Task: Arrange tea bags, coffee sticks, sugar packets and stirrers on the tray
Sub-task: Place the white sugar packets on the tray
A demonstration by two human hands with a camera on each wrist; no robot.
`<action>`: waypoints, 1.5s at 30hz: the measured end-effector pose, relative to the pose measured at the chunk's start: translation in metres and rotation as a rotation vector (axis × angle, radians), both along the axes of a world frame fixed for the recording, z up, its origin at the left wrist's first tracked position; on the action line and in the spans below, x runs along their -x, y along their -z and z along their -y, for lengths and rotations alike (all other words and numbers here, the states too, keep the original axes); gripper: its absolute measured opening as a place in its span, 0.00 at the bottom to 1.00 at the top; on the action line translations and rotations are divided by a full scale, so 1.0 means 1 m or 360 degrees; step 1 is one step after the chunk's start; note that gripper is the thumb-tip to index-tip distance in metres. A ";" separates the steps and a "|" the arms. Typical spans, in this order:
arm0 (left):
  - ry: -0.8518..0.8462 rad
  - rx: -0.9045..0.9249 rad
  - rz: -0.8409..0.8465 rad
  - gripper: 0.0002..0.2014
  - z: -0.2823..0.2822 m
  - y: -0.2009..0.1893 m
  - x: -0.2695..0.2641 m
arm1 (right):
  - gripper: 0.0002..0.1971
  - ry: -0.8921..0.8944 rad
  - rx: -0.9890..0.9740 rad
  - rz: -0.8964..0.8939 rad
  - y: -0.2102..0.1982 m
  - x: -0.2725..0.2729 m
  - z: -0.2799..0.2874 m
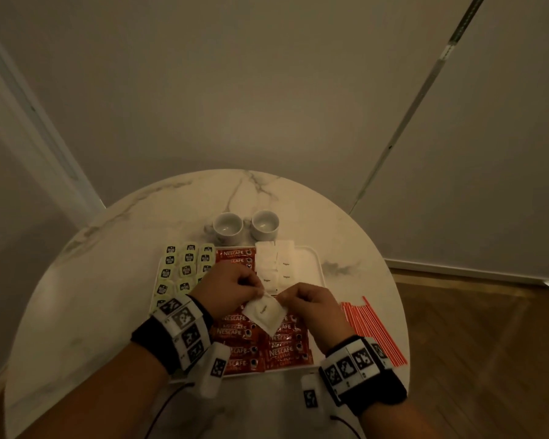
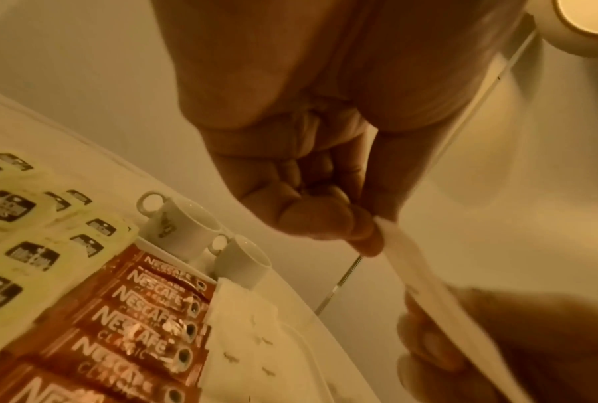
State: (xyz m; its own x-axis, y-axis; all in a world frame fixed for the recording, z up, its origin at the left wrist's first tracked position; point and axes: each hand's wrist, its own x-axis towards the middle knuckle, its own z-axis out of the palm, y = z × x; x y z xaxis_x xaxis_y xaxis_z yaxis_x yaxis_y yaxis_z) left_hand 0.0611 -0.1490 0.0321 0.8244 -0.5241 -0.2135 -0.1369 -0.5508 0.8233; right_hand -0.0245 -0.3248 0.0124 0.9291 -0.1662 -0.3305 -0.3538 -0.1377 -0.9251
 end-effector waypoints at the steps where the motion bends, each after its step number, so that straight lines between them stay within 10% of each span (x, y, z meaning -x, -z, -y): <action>1: -0.0013 -0.0008 -0.0004 0.08 -0.001 -0.001 -0.005 | 0.07 0.0086 -0.0073 -0.0026 0.000 -0.002 0.003; 17: -0.0060 0.0106 -0.0248 0.08 0.028 0.009 -0.016 | 0.08 -0.0279 -0.0064 -0.0151 0.010 -0.015 0.014; 21: 0.0036 -0.0076 -0.0071 0.05 0.031 0.019 -0.019 | 0.05 -0.0312 0.0214 -0.0162 0.015 -0.021 0.029; 28: 0.0418 -0.0691 0.0275 0.14 0.032 0.050 -0.017 | 0.05 0.0497 0.0115 -0.0404 0.050 -0.062 0.068; 45: 0.0589 -0.1168 0.0458 0.26 0.045 0.081 -0.007 | 0.12 0.0054 0.0792 -0.0621 0.075 -0.093 0.054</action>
